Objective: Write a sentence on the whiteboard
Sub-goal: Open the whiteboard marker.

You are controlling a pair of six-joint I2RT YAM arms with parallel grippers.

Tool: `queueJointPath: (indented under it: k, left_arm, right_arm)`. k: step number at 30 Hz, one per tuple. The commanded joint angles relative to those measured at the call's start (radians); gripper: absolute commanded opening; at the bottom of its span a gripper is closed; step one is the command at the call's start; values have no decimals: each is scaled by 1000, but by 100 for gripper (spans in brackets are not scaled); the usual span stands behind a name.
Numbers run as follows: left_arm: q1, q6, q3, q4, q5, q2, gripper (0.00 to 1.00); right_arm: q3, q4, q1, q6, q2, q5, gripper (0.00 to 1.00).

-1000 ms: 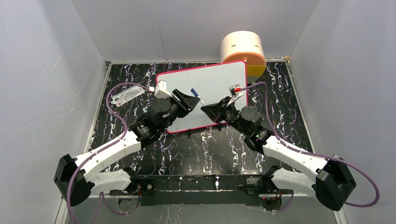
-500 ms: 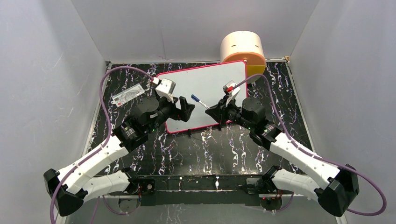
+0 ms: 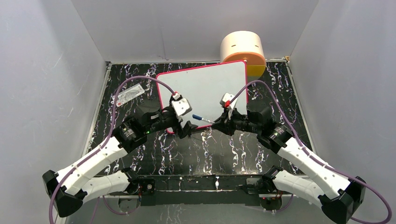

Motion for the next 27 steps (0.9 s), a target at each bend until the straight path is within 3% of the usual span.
queueJointPath:
  k: [1, 10, 17, 21, 27]
  left_arm:
    - [-3, 122, -1, -14, 184, 2, 80]
    - [23, 166, 70, -137, 345, 114, 71]
    - [164, 140, 107, -156, 649, 163, 60]
    - [181, 135, 147, -196, 763, 210, 58]
    - [182, 137, 167, -237, 802, 237, 53]
  right_arm:
    - [68, -45, -3, -87, -21, -131, 0]
    - [87, -68, -3, -126, -24, -206, 0]
    - [88, -75, -3, -138, -27, -229, 0]
    - [89, -76, -2, -142, -23, -241, 0]
    - [87, -69, -3, -151, -23, -248, 0]
